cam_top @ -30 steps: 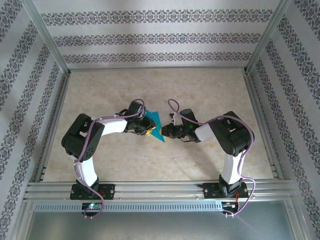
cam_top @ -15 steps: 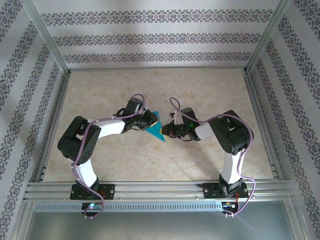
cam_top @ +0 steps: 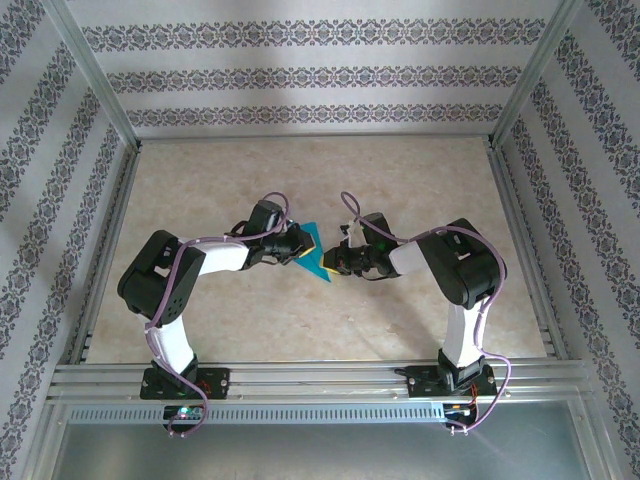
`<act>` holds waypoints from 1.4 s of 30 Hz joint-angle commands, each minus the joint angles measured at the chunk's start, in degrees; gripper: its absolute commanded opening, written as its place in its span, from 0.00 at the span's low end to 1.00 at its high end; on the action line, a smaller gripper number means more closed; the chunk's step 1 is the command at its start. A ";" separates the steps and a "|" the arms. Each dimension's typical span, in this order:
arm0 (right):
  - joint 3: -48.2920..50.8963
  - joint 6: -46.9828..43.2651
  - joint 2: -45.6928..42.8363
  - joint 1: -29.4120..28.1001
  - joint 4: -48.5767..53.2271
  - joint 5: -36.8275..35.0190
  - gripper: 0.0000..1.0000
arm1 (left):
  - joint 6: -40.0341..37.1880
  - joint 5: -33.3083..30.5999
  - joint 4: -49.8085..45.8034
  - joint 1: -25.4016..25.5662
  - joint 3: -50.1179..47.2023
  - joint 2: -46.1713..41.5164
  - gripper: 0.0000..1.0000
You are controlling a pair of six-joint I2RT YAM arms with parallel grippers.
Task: Fold a paper plane with a square sheet of paper (pick it up from the middle)
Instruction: Fourth fold the wing at the center of the table.
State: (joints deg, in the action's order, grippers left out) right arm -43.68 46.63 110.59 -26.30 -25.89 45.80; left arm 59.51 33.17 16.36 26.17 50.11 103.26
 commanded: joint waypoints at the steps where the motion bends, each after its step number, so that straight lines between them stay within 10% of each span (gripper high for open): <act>1: 0.88 -0.41 4.28 0.55 7.74 -6.45 0.10 | -1.25 1.34 4.65 -0.97 -0.65 -0.04 0.09; 42: 0.35 0.22 4.73 0.90 10.27 -6.25 0.16 | -0.42 0.85 3.86 -1.10 0.59 6.91 0.10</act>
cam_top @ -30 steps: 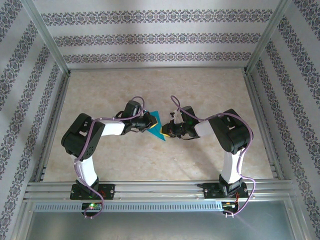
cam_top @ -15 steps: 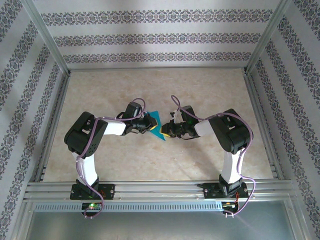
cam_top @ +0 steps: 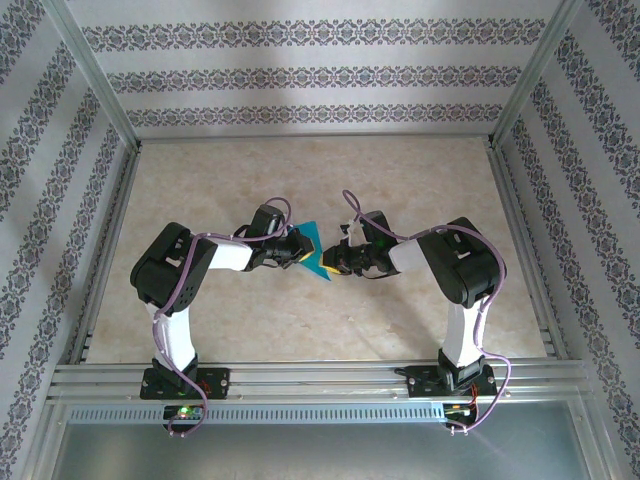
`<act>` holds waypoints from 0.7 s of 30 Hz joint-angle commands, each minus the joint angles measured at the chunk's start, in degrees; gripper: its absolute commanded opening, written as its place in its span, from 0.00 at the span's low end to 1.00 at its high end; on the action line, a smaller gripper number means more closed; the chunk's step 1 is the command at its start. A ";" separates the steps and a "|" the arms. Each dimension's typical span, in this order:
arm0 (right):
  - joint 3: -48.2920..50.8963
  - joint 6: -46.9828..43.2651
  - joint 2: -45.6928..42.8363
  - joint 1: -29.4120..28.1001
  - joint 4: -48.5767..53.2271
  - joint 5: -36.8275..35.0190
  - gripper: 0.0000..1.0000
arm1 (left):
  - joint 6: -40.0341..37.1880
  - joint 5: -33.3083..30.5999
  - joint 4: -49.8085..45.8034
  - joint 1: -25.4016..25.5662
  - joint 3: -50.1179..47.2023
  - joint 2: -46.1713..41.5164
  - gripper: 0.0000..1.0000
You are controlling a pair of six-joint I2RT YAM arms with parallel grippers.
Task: Fold a paper plane with a square sheet of paper (pick it up from the middle)
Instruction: Fourth fold the wing at the center of the table.
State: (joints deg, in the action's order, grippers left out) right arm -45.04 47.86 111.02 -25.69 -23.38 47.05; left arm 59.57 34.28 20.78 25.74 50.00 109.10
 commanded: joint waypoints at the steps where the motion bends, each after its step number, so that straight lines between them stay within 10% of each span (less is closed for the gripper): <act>1: 1.71 -0.97 4.28 0.29 7.79 -7.47 0.16 | -0.55 -0.14 -0.54 -0.63 0.72 1.18 0.10; 21: 1.00 -1.69 5.07 0.47 10.11 -8.29 0.17 | -0.86 2.45 1.89 -0.64 1.66 1.90 0.13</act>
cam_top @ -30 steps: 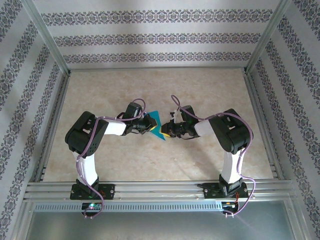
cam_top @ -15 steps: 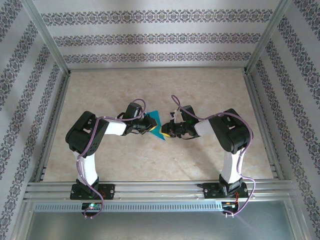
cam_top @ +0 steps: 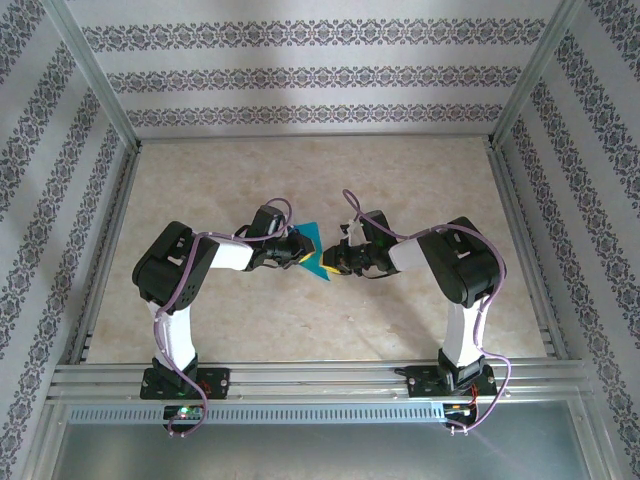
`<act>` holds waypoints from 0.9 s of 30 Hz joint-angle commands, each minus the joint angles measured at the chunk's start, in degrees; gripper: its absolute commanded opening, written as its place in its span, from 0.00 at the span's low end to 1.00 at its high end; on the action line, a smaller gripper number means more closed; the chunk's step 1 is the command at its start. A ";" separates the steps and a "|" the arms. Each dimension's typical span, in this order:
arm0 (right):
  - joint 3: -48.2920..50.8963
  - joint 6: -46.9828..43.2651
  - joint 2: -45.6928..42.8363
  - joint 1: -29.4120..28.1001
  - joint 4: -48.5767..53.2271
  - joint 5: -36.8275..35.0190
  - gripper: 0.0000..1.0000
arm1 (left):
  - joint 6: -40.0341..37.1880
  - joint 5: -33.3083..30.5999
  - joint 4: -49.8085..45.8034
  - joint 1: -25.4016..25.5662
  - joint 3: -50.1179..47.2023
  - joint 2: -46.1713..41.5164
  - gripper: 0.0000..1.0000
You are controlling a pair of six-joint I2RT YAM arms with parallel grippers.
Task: Fold a paper plane with a square sheet of paper (pick it up from the middle)
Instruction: Fourth fold the wing at the center of the table.
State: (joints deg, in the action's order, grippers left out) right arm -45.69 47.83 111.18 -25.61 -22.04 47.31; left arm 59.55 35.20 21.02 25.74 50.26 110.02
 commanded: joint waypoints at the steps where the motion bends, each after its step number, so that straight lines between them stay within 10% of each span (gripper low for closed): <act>1: 1.57 -1.70 4.93 0.38 8.94 -8.63 0.18 | -0.97 1.67 1.59 -0.60 1.41 0.99 0.13; 27: 2.92 -5.12 5.78 1.34 8.30 -10.43 0.09 | -2.24 0.93 1.69 -0.56 0.50 -3.46 0.17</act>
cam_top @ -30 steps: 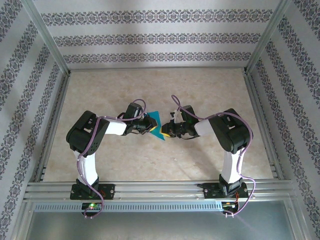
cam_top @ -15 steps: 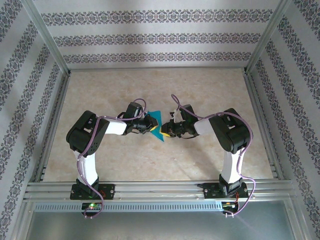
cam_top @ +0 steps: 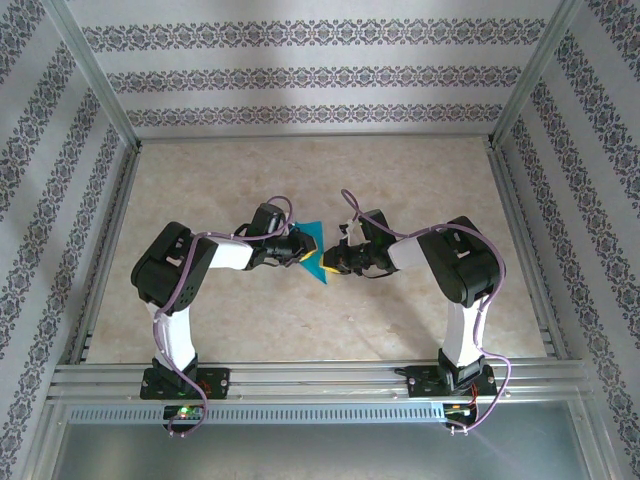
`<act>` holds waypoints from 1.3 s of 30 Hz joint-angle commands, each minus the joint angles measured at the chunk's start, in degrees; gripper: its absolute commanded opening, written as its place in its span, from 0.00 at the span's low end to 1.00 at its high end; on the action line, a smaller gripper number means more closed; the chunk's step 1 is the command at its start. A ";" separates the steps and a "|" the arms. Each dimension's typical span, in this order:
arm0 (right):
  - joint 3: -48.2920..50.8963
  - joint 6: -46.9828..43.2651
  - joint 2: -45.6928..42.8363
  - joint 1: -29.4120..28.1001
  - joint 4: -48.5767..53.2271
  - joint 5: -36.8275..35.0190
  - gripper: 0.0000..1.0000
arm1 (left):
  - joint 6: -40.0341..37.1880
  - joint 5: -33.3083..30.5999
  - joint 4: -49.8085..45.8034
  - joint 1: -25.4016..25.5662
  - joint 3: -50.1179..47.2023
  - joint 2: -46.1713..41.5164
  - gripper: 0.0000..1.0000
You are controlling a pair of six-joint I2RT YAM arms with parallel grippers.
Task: Fold a paper plane with a square sheet of paper (pick it up from the middle)
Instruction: Fourth fold the wing at the center of the table.
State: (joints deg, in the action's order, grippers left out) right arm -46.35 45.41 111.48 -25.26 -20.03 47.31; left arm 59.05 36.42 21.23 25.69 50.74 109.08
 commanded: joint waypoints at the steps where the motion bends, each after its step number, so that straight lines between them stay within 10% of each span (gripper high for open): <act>1: 3.87 -2.80 5.48 1.16 5.70 -10.31 0.09 | -1.87 -0.43 1.69 -0.52 -0.19 -2.74 0.17; 15: 5.13 -6.34 4.84 2.05 4.14 -10.31 0.06 | -2.27 -2.95 1.44 -0.57 -1.41 -2.41 0.14; 25: 3.82 -5.90 5.32 2.23 6.15 -10.75 0.27 | -2.18 -0.50 1.96 -0.46 0.70 -0.07 0.14; 39: 2.36 -5.07 6.87 2.32 9.78 -12.53 0.31 | -3.31 1.46 0.31 0.83 3.42 1.36 0.14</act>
State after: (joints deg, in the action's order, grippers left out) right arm -46.44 42.19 111.92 -24.47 -21.08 50.52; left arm 57.63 36.82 21.43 25.87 52.64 109.69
